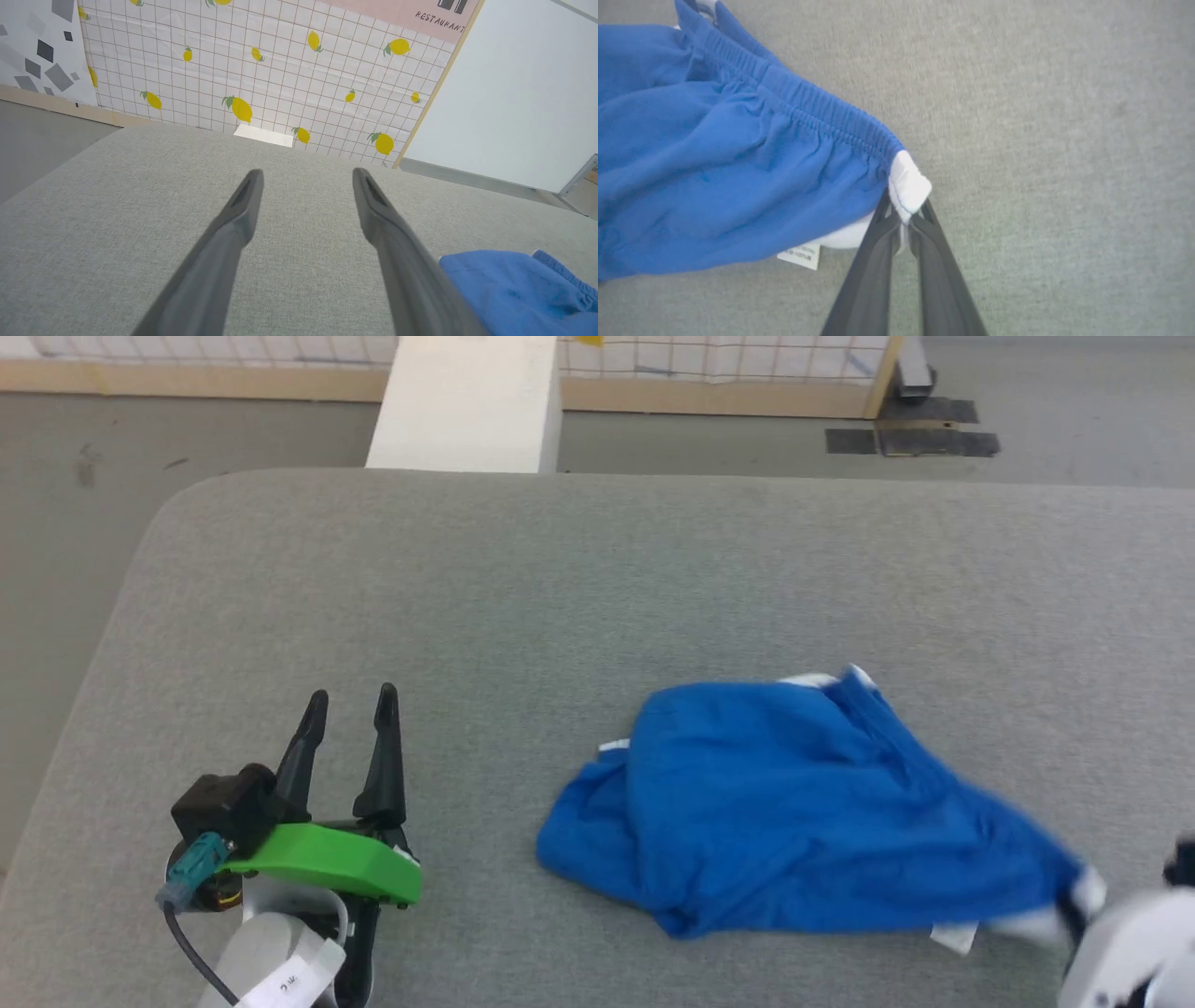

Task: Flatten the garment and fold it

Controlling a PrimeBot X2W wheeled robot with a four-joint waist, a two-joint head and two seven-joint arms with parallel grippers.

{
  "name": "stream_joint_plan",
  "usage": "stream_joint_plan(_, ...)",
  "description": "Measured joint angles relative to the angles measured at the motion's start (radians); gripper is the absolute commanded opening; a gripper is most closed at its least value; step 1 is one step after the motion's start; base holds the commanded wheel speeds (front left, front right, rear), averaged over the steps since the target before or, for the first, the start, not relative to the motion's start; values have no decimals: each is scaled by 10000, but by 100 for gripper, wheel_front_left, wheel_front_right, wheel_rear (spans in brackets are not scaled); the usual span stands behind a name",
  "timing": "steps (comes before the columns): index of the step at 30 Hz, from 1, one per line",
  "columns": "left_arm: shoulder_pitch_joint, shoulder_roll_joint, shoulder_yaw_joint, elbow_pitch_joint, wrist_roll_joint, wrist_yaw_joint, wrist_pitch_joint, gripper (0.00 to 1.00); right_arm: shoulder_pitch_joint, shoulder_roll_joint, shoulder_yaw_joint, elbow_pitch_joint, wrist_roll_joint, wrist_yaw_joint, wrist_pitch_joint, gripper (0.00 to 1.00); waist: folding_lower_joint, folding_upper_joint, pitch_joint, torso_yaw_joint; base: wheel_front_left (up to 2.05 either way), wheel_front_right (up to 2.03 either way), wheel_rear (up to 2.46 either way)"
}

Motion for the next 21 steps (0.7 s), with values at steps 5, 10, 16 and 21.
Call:
stream_joint_plan(5,4,6,-2,84,-46,-2,61,100,530,38,38,560,846,0,96,13,0,0,-88,-202,0,0,0)
stream_joint_plan(10,51,10,-8,107,-127,-2,107,100,187,36,198,284,1444,0,-945,100,0,0,-195,-302,0,0,0)
stream_joint_plan(16,49,21,-42,86,-130,0,150,100,-905,25,493,-491,1277,0,-1444,100,0,0,-159,-206,0,0,0)
stream_joint_plan(21,21,19,-127,10,-130,-2,174,100,-2257,2,1542,-261,236,0,-612,100,0,0,78,-63,0,0,0)
